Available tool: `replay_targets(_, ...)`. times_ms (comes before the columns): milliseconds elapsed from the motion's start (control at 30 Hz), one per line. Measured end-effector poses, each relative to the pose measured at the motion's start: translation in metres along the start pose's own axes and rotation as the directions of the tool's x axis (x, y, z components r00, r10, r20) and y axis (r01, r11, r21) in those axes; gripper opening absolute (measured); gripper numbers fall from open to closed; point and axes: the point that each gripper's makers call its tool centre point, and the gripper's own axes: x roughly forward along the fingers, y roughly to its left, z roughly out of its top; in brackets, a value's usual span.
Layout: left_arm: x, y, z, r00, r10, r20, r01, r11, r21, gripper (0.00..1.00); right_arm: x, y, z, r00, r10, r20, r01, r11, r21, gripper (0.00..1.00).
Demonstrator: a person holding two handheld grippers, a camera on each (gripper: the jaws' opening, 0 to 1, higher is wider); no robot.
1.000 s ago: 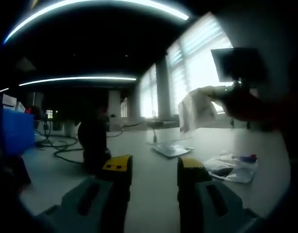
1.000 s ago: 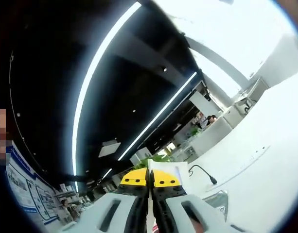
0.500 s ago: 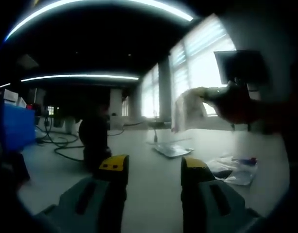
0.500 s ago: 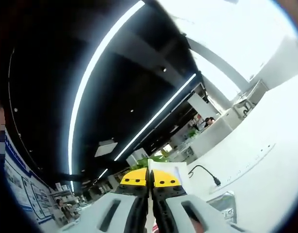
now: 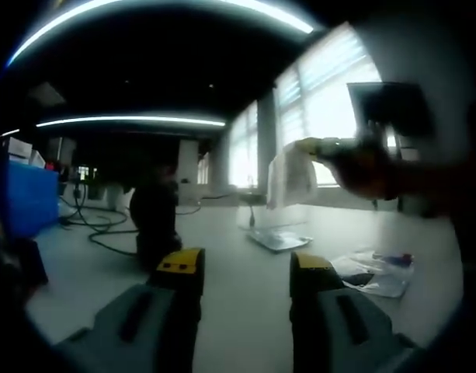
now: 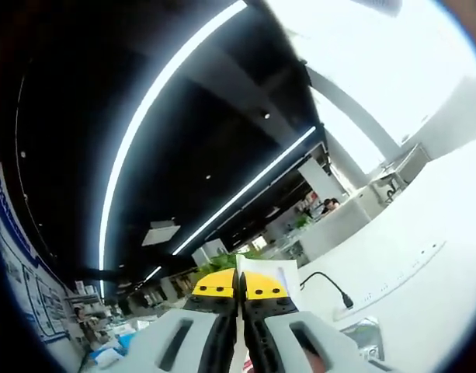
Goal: Clip sheet goods on table flip sheet goods clip sheet goods scan sheet goods put sheet goods back to table
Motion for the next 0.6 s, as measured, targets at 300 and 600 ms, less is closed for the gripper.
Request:
replay_targets(300, -0.002, 0.017, 0.001, 0.998, 0.065, 0.008, -0.064, 0.997, -0.034, 0.39, 0.019, 0.006, -0.015, 1.000, 0.004, -0.011, -0.005, 0.994, -0.114, 0.00)
replay_targets(600, -0.001, 0.017, 0.000, 0.998, 0.060, 0.010, -0.059, 0.997, -0.053, 0.39, 0.029, 0.009, -0.033, 1.000, -0.016, -0.018, 0.014, 0.993, -0.114, 0.00)
